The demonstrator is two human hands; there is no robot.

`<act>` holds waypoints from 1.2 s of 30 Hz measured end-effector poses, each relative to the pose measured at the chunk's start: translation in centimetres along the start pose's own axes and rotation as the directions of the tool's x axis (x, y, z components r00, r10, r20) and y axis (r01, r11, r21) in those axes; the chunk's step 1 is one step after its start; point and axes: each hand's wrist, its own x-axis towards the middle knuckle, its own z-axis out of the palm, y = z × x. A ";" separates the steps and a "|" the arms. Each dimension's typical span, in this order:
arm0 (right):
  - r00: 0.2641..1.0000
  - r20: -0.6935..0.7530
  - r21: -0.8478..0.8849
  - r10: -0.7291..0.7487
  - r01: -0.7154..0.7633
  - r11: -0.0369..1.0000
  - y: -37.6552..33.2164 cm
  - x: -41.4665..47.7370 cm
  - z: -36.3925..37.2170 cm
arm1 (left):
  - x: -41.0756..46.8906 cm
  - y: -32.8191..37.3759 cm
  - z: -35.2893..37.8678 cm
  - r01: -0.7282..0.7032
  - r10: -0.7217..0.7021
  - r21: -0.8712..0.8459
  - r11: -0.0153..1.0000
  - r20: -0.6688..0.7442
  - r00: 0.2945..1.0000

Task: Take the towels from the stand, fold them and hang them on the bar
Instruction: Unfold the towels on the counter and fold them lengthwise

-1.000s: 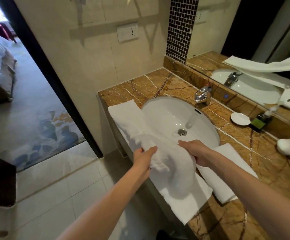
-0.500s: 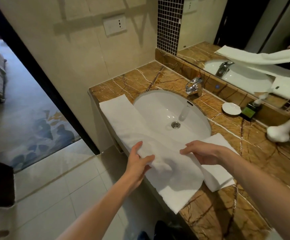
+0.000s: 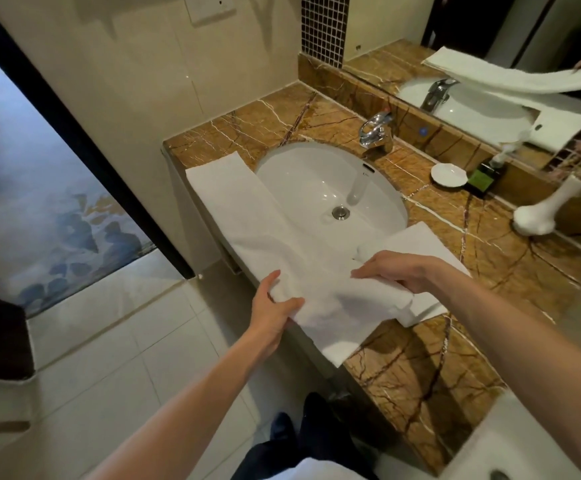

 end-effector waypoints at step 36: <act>0.980 -0.148 -0.366 0.132 -0.179 0.913 5.2 -0.2 1.0 | -4.5 -5.6 1.2 0.118 -0.134 0.198 0.973 0.070 0.988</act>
